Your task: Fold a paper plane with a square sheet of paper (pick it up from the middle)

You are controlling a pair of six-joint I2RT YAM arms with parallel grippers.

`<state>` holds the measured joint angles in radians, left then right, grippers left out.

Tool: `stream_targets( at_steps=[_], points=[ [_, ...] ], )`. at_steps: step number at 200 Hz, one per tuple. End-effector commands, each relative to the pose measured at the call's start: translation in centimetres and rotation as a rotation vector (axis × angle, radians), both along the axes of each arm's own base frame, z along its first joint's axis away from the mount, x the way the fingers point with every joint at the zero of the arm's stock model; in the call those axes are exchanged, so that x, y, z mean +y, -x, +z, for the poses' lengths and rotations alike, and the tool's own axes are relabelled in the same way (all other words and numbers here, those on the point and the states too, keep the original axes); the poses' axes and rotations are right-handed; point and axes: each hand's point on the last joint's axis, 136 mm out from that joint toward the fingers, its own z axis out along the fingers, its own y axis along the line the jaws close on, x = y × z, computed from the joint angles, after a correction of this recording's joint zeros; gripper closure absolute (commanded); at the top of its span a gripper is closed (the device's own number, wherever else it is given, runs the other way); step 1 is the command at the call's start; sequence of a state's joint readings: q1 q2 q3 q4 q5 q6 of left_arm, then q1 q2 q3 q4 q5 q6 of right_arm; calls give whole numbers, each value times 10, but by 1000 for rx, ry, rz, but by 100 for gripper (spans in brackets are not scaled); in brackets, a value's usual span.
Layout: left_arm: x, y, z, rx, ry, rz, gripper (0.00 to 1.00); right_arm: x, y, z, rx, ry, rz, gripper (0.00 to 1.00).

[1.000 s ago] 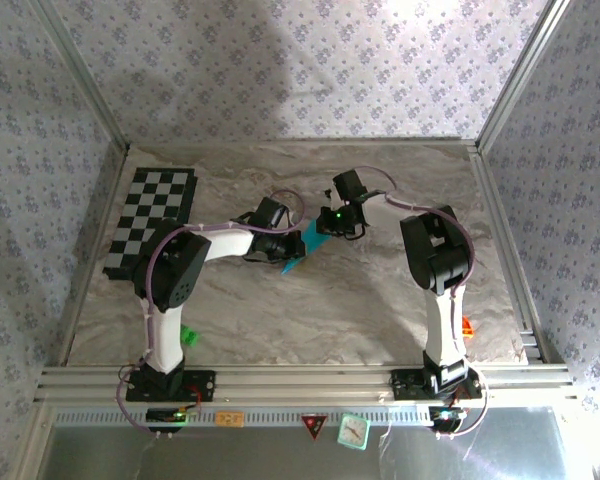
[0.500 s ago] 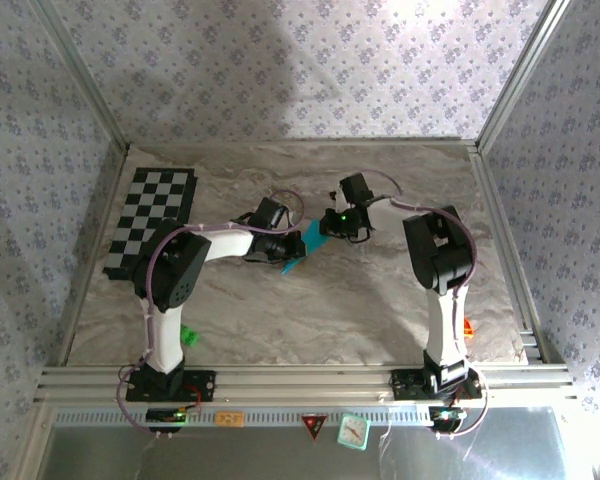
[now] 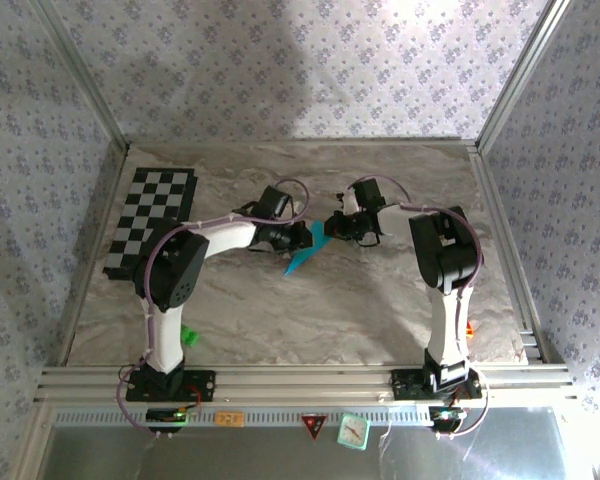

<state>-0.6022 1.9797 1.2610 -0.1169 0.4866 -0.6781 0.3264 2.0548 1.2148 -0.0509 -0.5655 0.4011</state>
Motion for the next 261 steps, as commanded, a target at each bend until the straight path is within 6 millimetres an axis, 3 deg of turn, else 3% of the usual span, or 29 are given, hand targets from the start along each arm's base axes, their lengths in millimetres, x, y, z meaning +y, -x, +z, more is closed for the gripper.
stream_targets(
  at_steps=[1, 74, 113, 147, 191, 197, 241, 261],
  points=[
    [-1, 0, -12, 30, -40, -31, 90, -24, 24, -42, 131, 96, -21, 91],
    [5, 14, -42, 112, -93, -40, 99, -14, 1, -18, 79, 45, -22, 91],
    [14, 25, -60, 147, -142, -34, 100, -5, -8, 14, 30, 16, -27, 91],
    [20, 28, -68, 158, -166, -25, 100, 8, -2, 34, 3, 45, -76, 92],
    [21, 28, -70, 159, -175, -17, 100, 22, 11, 22, 33, 48, -153, 100],
    [22, 27, -70, 158, -176, -16, 100, 17, 21, 7, 79, 57, -179, 100],
    [24, 29, -72, 165, -181, -7, 100, 16, 28, -16, 143, 40, -194, 100],
    [26, 32, -76, 175, -190, -2, 100, 5, 31, -27, 165, 54, -215, 100]
  ],
)
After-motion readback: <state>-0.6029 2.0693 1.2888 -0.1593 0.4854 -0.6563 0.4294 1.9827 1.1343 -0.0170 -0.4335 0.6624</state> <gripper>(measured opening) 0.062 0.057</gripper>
